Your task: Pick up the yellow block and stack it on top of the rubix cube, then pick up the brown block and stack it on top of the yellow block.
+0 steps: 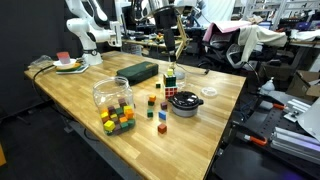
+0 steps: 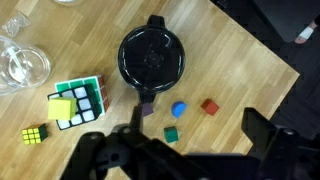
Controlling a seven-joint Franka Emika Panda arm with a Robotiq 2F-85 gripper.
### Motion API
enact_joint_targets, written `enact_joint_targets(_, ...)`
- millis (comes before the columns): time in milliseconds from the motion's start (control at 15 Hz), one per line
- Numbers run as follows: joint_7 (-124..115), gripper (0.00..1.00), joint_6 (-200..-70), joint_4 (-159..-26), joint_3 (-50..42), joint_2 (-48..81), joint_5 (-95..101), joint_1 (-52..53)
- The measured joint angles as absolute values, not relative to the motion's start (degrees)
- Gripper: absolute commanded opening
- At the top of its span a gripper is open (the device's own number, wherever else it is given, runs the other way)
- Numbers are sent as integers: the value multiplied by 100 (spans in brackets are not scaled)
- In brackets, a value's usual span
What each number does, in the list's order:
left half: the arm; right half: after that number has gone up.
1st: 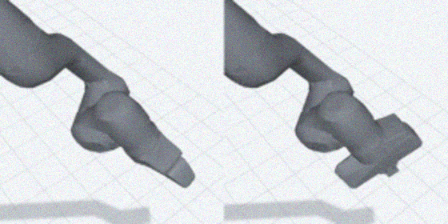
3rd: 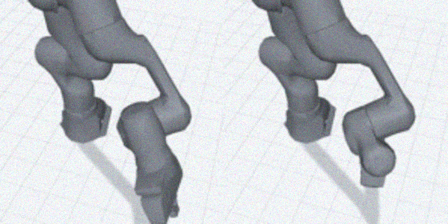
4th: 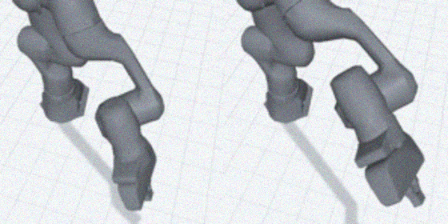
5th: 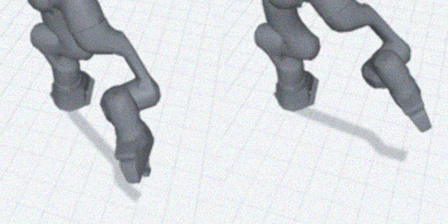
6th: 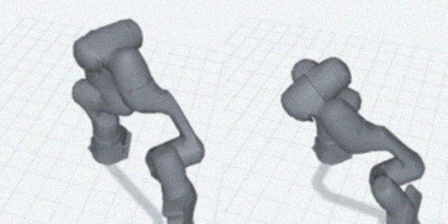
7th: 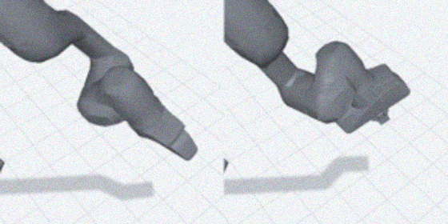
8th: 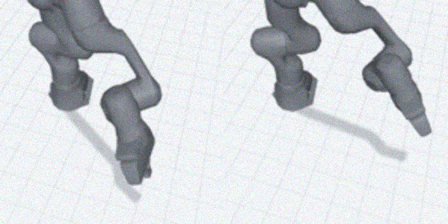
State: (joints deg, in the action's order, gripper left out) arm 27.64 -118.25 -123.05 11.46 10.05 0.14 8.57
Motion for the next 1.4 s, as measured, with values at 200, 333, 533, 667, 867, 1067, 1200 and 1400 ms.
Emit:
enact_joint_targets(200,2773,100,-11825,-12305,1148,1004,12,855)
enact_joint_targets(333,2733,100,-11867,-12306,1157,1077,26,889)
enact_joint_targets(533,2707,100,-12182,-12325,1293,1459,11,1037)
enact_joint_targets(667,2662,100,-12411,-12333,1427,1775,-46,1126)
enact_joint_targets(867,2662,100,-12664,-12337,1537,2092,-218,1141)
enact_joint_targets(1067,2660,100,-12804,-12445,1567,2147,-558,1118)
enact_joint_targets(1200,2661,100,-12813,-12464,1574,2151,-560,1117)
enact_joint_targets(1400,2661,100,-12813,-12456,1574,2152,-560,1117)
